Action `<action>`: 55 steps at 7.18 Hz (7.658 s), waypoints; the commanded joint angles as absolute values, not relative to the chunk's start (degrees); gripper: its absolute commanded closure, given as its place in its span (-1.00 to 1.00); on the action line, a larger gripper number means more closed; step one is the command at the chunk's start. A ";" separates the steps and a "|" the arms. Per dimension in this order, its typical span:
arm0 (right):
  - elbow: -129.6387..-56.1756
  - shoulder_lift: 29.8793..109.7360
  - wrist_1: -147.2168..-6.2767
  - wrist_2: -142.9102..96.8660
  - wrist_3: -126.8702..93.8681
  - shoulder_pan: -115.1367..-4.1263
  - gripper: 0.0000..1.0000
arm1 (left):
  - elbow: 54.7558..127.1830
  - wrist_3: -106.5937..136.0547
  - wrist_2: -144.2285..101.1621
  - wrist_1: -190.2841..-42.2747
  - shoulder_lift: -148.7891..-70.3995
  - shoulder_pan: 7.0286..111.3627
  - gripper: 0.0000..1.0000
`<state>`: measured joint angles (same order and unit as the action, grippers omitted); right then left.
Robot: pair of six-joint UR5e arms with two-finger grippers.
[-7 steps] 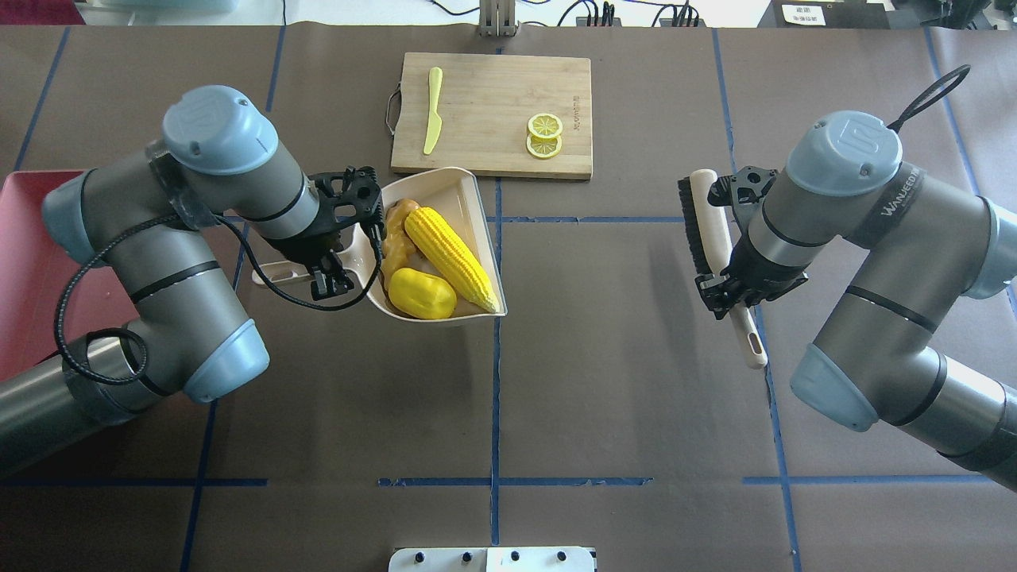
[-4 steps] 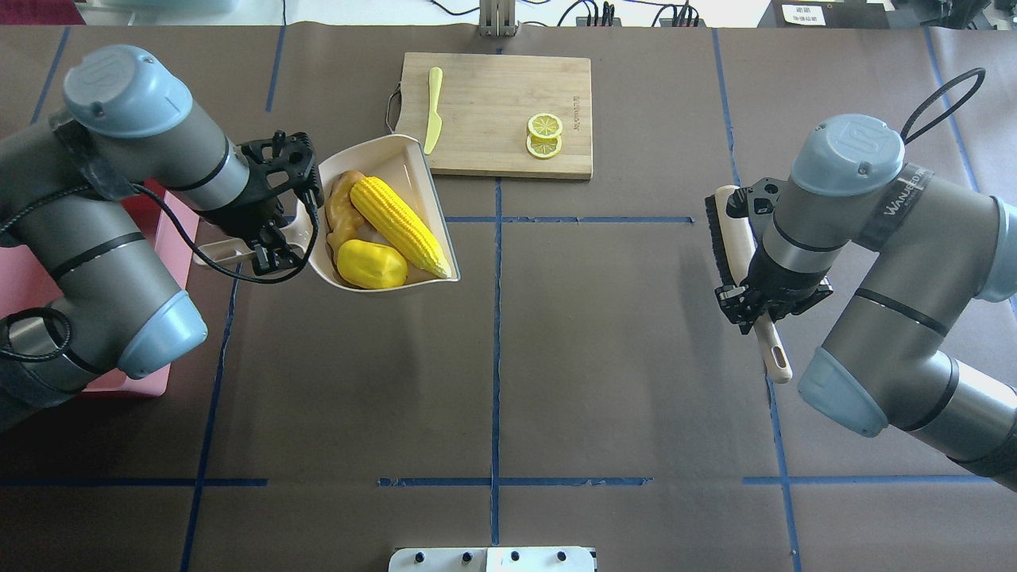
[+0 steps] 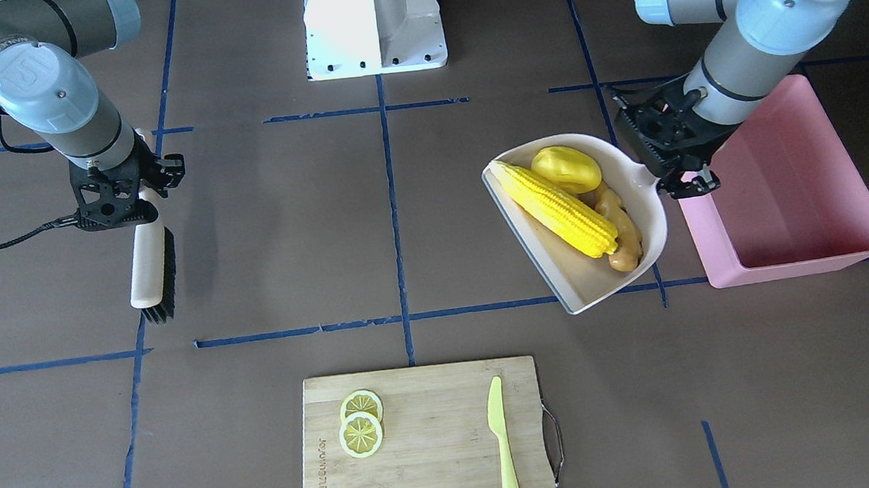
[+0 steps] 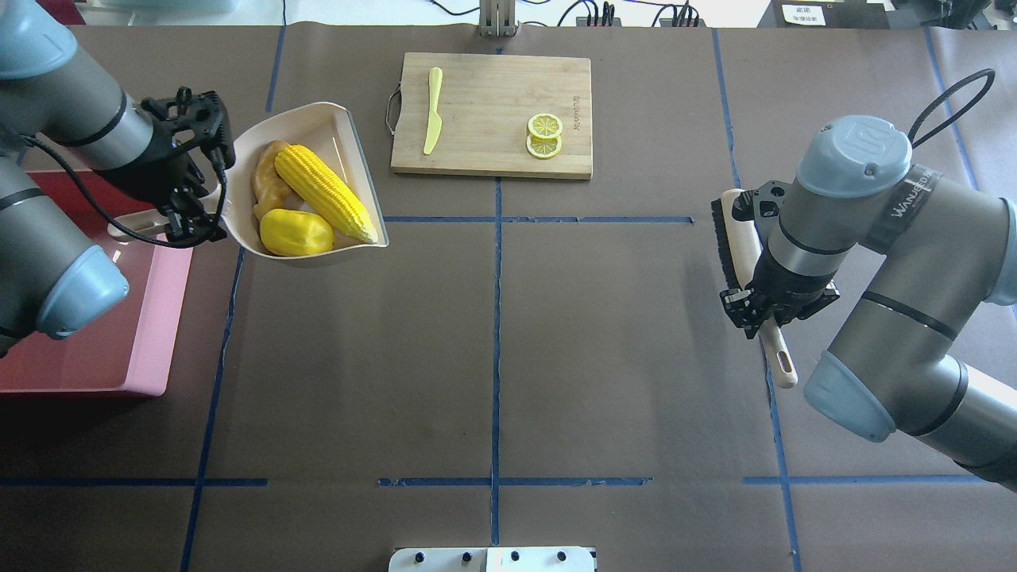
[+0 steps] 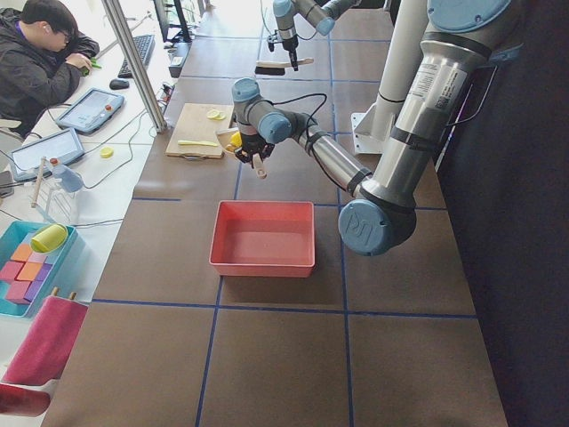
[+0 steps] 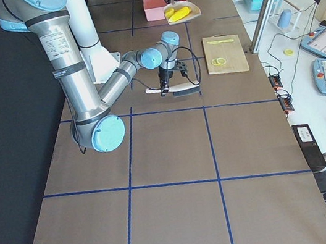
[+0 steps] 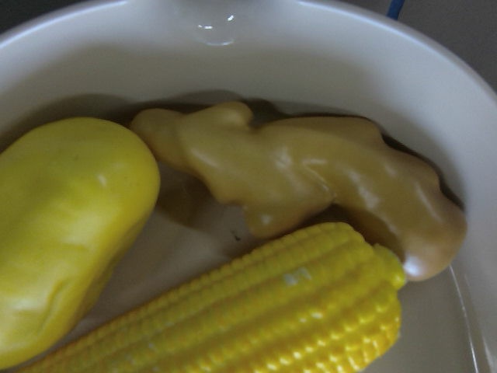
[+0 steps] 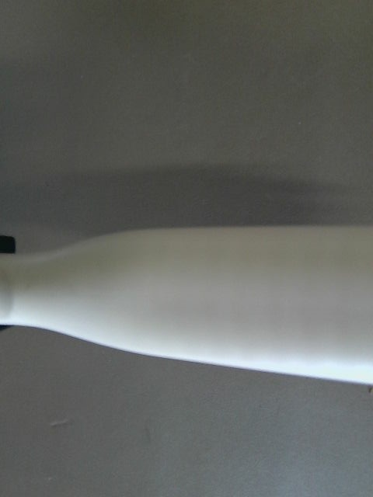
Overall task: Sweep and dump trash into bin
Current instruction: 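Tip the dustpan over the pink bin with the left gripper to dump vegetables, then carry the empty beige dustpan back over the table with the left gripper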
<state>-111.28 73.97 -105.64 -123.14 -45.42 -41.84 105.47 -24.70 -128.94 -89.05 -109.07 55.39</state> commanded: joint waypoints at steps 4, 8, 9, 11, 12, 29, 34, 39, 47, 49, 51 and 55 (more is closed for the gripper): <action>-111.18 74.09 -105.47 -122.87 -45.27 -41.75 0.98 | 104.95 -56.63 -134.47 -88.95 -94.76 72.57 1.00; -111.36 74.09 -105.47 -122.87 -45.26 -41.84 0.98 | 103.80 -66.88 -130.29 -88.86 -92.55 79.80 1.00; -111.44 74.44 -105.47 -122.87 -45.35 -41.84 0.98 | 103.80 -66.88 -125.64 -88.86 -92.46 79.11 1.00; -111.62 74.71 -105.47 -122.78 -45.44 -41.84 0.98 | 105.02 -70.11 -119.66 -85.11 -92.63 76.48 1.00; -111.62 74.71 -105.47 -122.78 -45.44 -41.84 0.98 | 106.33 -74.05 -115.62 -78.99 -93.51 76.64 1.00; -111.80 75.85 -105.29 -122.70 -45.44 -41.75 0.98 | 113.72 -67.62 -112.32 -71.19 -99.30 71.48 0.96; -112.15 75.85 -105.29 -122.78 -45.70 -41.75 0.98 | 119.01 -43.44 -112.06 -70.93 -105.45 50.31 0.95; -112.24 75.59 -105.29 -123.22 -45.88 -41.57 0.98 | 113.04 -30.00 -111.62 -70.75 -113.98 34.74 0.92; -112.67 75.50 -105.38 -123.22 -45.88 -41.48 0.97 | 100.11 -20.83 -109.08 -84.99 -120.50 29.97 0.84; -112.85 75.67 -105.38 -123.22 -45.88 -41.48 0.97 | 97.93 -20.92 -108.99 -90.84 -120.50 29.97 0.30; -112.85 75.67 -105.38 -123.22 -45.88 -41.48 0.96 | 96.15 -20.92 -108.98 -96.23 -120.15 30.06 -0.73; -112.85 75.67 -105.38 -123.13 -45.88 -41.48 0.96 | 100.44 -21.44 -109.42 -93.89 -119.62 34.09 -0.97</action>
